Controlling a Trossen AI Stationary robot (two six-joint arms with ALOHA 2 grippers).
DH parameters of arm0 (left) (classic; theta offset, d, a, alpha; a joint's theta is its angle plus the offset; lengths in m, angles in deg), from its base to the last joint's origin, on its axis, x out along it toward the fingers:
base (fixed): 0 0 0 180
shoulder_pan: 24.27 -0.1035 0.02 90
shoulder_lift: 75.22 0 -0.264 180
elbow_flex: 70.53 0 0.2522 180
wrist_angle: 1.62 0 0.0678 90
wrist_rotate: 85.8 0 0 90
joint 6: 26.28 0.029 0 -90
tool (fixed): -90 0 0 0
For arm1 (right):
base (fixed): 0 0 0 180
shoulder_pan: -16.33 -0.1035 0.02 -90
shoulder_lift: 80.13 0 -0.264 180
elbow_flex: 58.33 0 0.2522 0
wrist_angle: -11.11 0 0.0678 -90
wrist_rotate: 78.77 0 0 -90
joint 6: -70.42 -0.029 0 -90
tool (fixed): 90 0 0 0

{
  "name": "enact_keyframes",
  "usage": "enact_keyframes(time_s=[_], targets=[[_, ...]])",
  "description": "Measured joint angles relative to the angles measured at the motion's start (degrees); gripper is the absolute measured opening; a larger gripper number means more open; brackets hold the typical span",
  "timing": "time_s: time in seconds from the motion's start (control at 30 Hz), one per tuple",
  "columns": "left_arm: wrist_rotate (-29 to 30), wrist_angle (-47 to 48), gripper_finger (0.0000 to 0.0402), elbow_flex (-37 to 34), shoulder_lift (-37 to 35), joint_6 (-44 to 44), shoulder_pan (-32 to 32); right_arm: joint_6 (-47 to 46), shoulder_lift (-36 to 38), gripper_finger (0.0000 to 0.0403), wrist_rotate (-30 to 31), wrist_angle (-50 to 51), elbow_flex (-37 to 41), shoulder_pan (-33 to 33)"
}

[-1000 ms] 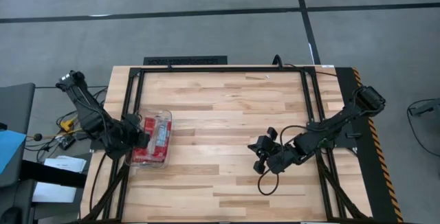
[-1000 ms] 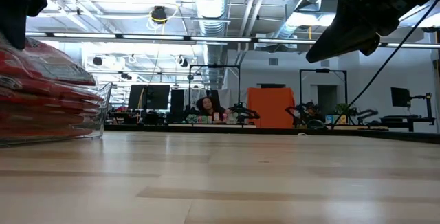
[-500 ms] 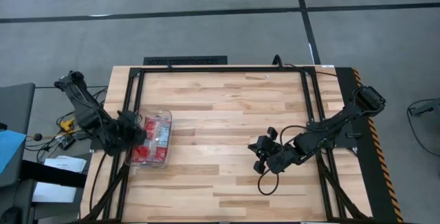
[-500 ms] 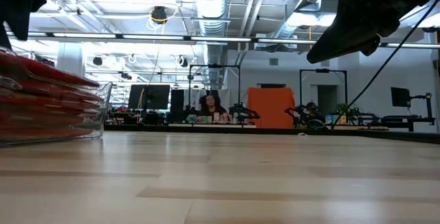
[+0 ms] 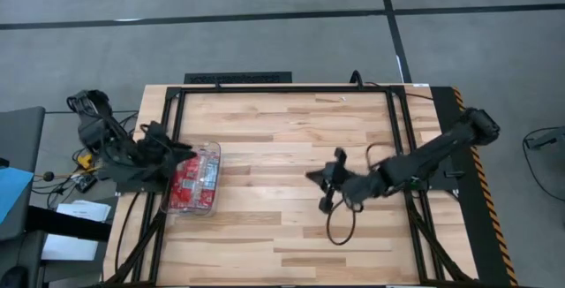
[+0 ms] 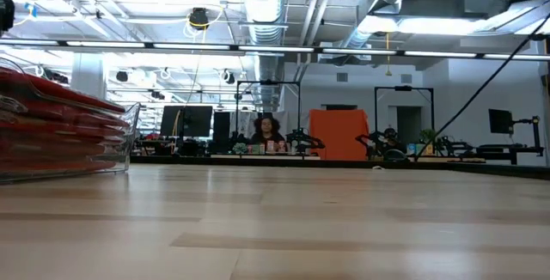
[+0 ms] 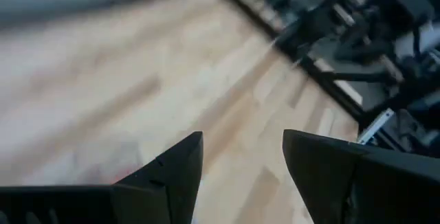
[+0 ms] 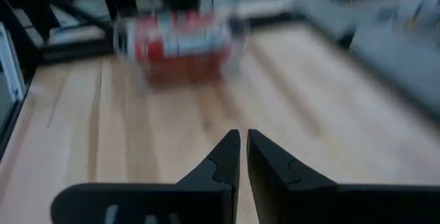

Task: Sort popcorn bags into baskets
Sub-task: Return to Home Position

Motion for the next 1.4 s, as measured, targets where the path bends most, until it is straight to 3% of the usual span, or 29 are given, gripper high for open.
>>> enact_keyframes(time_s=[0.07, 0.2, 0.4, 0.53, 0.63, 0.8, 1.0, 1.13, 1.27, 1.4], targets=[[3.60, -2.68, 0.0190, 1.76, 0.00, 10.00, 0.00, 6.99, 2.40, 0.0054, 0.03, 2.95, -4.75, 1.79], [8.31, -3.16, 0.0190, 6.36, -0.70, 19.95, -0.02, 17.61, 9.00, 0.0054, -0.76, 7.86, -9.96, 5.62], [8.17, -3.21, 0.0190, 6.67, -10.18, 22.96, 0.02, 16.87, 22.74, 0.0054, -16.54, 17.86, -9.10, 16.94], [5.36, -5.95, 0.0190, 1.90, -17.81, 24.74, 0.02, 14.19, 31.19, 0.0054, -25.78, 13.85, -0.55, 23.32], [3.30, -12.63, 0.0190, -4.86, -23.51, 29.59, 0.02, 11.95, 37.31, 0.0054, -31.06, 3.41, 10.28, 24.83], [-0.60, -23.92, 0.0190, -18.89, -34.62, 33.40, 0.03, 4.13, 44.89, 0.0054, -31.19, -16.99, 30.46, 25.23], [1.01, -23.83, 0.0190, -27.65, -35.07, 27.83, 0.29, -5.91, 51.27, 0.0054, -29.58, -31.66, 47.10, 27.51], [-0.04, -24.59, 0.0190, -33.67, -35.08, 19.69, 0.44, -10.22, 55.13, 0.0054, -29.52, -34.44, 54.17, 30.19], [-0.44, -27.81, 0.0190, -40.49, -35.04, 14.38, 0.44, -12.93, 57.82, 0.0047, -29.72, -26.66, 54.60, 32.91], [-0.59, -33.27, 0.0190, -45.45, -34.90, 11.07, 0.44, -11.73, 58.16, 0.0035, -31.21, -26.59, 54.60, 35.08]])
